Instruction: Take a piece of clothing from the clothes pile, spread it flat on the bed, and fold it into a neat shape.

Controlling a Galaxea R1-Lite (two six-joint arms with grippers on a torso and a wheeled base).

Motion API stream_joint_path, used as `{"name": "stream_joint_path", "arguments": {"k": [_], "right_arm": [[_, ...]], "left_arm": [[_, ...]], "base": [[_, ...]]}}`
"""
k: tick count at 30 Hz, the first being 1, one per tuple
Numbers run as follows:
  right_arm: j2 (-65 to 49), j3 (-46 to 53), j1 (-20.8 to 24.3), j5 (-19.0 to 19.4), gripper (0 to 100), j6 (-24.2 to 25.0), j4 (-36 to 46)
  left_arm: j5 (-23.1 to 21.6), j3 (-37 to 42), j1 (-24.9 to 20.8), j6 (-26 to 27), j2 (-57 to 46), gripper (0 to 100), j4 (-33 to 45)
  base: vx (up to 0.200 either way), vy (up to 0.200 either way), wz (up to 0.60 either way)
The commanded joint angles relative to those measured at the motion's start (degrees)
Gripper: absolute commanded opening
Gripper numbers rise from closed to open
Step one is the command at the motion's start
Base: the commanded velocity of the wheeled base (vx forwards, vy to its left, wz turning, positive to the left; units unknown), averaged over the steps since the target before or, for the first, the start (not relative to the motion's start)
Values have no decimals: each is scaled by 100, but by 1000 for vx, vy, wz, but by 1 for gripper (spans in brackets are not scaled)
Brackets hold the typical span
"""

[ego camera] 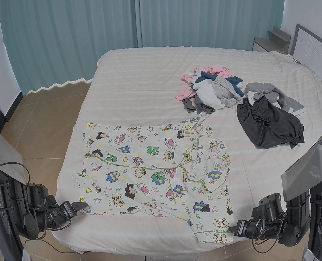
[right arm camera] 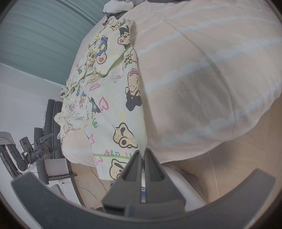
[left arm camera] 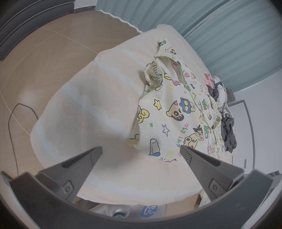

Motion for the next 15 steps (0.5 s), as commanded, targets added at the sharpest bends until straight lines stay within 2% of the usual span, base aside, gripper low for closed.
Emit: {"name": "stream_joint_path", "arguments": {"k": [1,5,9,15], "right_arm": [[-184,101,9,2,0,-2,25],[-211,101,17,2,0,-2,25],[-202,101,35,11,0,7,25],[-202,101,35,11,0,16,25]], "left_arm": [[78,-55,-187,-121,95,100,-147],[456,-152,-477,-525,235,100,-428],[1001,-363,-679,-587,578,100,-578],[1080,-468,-741,-604,648,100,-578]], "base": [[0,0,0],[0,0,0],[0,0,0],[0,0,0]]}}
